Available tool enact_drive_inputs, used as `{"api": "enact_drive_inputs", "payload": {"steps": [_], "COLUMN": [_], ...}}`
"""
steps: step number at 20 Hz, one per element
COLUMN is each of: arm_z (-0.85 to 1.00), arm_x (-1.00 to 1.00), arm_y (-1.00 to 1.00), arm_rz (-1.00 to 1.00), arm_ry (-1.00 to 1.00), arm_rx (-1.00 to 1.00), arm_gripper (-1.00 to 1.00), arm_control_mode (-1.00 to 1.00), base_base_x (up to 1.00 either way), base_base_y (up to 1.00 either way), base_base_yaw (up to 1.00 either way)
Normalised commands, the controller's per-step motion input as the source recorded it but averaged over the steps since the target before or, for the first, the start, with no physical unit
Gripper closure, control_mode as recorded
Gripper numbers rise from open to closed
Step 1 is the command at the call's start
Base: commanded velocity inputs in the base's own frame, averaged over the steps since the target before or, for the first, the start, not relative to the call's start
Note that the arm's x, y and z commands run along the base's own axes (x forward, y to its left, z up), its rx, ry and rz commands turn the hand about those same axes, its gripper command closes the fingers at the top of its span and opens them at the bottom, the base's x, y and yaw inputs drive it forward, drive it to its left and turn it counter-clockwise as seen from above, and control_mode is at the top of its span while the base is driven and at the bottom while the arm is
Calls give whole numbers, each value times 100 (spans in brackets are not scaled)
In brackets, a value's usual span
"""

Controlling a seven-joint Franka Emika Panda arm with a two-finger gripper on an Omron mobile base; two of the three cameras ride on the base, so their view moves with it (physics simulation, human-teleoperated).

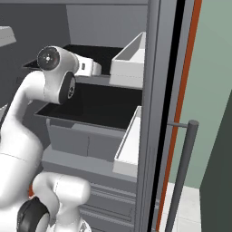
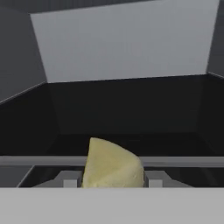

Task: Retrieve the sausage and cheese from the fridge and place them on the cutting board on the counter.

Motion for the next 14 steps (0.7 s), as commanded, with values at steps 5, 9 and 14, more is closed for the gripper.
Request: {"api": "enact_drive_inputs", "payload": {"steps": [5, 9, 14], "arm_z": [-6, -30, -29], "arm_x": [-83, -90, -86], "arm_y": [7, 17, 13], "arm_rz": [-1, -4, -1], "arm_ry": [-1, -9, -1], "arm_rx": [0, -1, 0], "arm_gripper": [100, 100, 100], "arm_control_mode": [-100, -100, -100], "base_base_x": [0, 0, 0], "base_base_y": [0, 0, 0], "base_base_yaw": [0, 0, 0]}}
